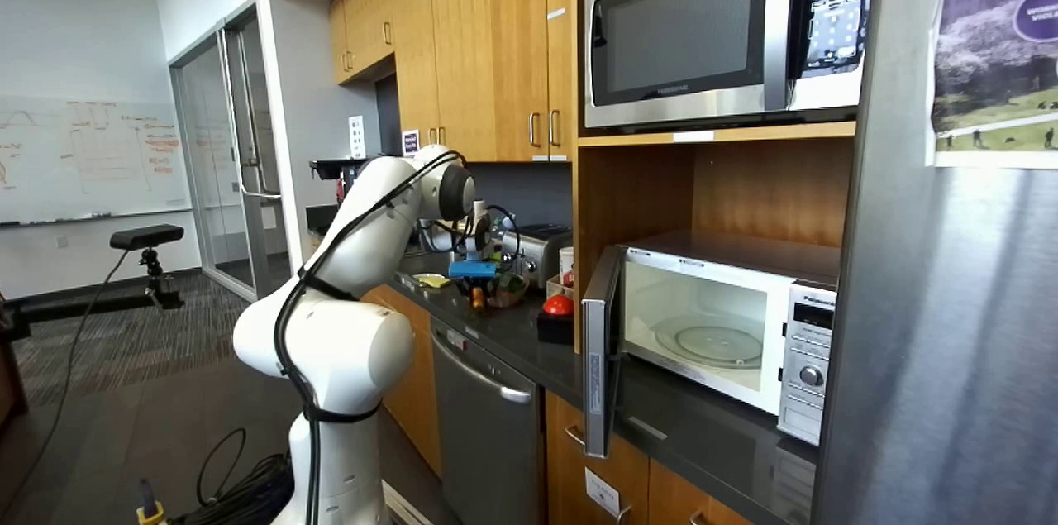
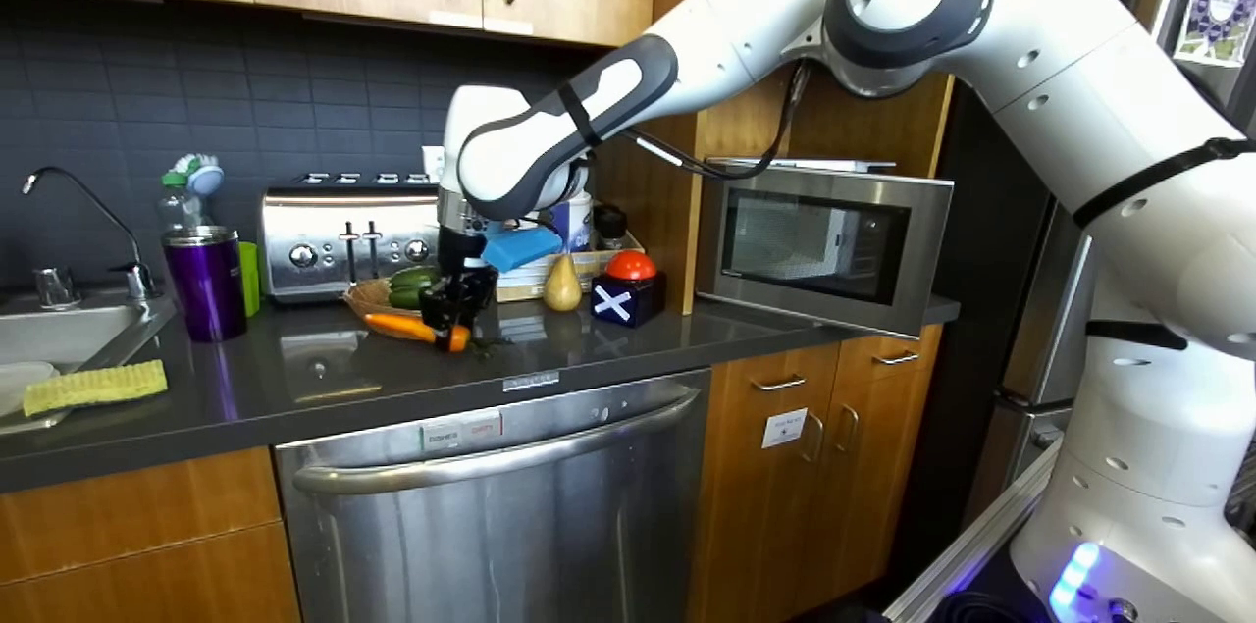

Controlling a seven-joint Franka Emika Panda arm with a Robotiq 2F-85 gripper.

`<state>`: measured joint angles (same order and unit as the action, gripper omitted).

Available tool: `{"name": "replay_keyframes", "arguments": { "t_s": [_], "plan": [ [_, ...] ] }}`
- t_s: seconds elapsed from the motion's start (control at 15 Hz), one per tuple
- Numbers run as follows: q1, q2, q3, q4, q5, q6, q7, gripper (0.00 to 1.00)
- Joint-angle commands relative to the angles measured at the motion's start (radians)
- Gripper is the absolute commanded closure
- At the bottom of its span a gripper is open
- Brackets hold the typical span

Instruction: Put the carrot in the basket

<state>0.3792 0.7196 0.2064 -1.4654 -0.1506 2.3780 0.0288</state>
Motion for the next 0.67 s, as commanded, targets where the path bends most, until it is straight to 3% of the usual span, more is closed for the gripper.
{"name": "replay_keyframes", "arguments": {
  "t_s": [0.0, 0.6],
  "plan": [
    [0.027, -0.029, -0.020, 0.035, -0.008, -0.062, 0.006, 0.81],
    [0.062, -0.051, -0.020, 0.108, -0.025, -0.146, -0.002, 0.81]
  ]
}}
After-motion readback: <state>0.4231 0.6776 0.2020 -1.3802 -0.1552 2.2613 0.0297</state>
